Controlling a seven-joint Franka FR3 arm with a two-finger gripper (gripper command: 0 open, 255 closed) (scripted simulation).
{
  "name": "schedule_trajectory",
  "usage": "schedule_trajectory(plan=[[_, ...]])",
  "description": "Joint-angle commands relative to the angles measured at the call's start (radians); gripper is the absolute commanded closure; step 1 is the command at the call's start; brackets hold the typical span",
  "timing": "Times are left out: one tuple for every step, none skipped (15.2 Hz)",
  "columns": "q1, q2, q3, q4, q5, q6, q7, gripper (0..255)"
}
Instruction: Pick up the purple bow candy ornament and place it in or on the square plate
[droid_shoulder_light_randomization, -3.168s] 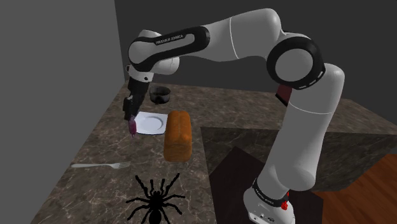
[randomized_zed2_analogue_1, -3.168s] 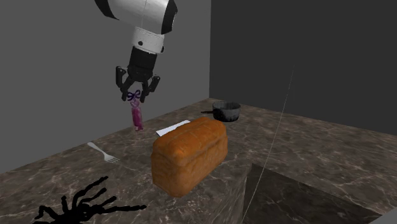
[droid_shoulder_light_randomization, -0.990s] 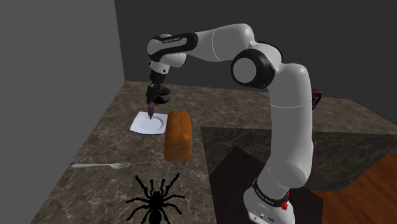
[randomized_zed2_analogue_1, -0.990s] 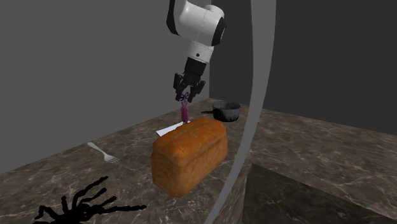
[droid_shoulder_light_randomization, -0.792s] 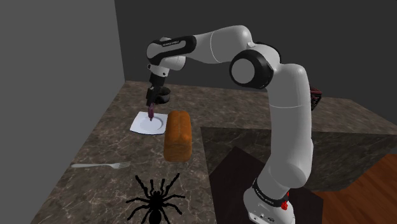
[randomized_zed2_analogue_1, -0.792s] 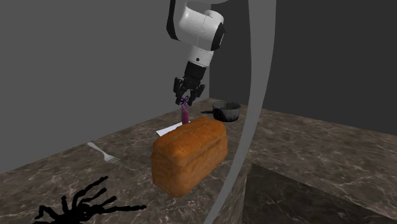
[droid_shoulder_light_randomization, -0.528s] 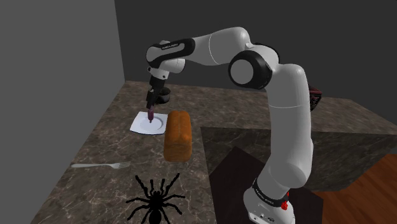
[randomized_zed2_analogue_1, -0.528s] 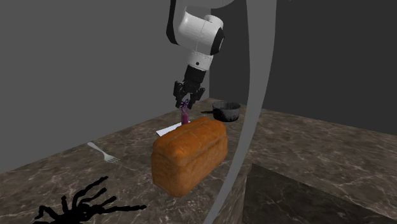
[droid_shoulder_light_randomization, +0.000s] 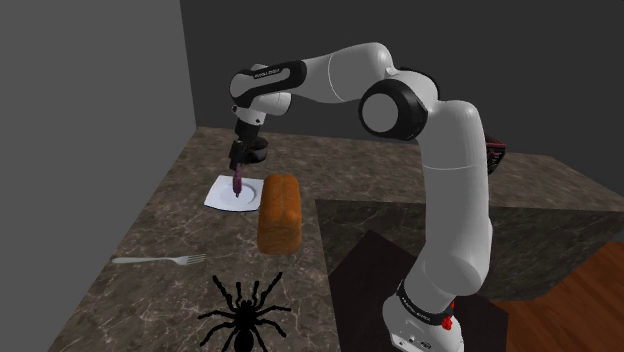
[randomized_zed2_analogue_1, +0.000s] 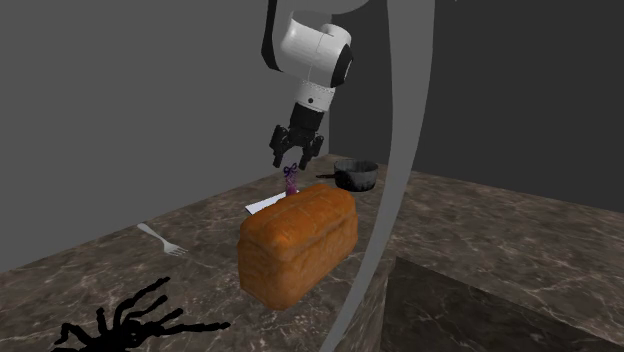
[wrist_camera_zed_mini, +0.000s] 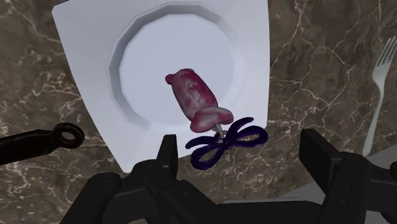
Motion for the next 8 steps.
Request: schedule_trajectory(plan=[[0.0,0.0,0.0,0.0,0.0,0.0,0.0,0],[0.0,0.0,0.0,0.0,0.0,0.0,0.0,0],[0.0,0.0,0.0,0.0,0.0,0.0,0.0,0],[0.0,0.0,0.0,0.0,0.0,0.0,0.0,0],[-0.005,-0.011,-0.004,0.015,-0.005,-0.027,0.003,0],[-0.011,-0.021,-0.007,0.031,-0.009,-0.054,0.007,0],[-0.017,-0.03,-0.01,0.049,-0.013,-0.082,0.01,0],[-0.021,-0.036,-0.013,0.065,-0.016,-0.104,0.013,0]])
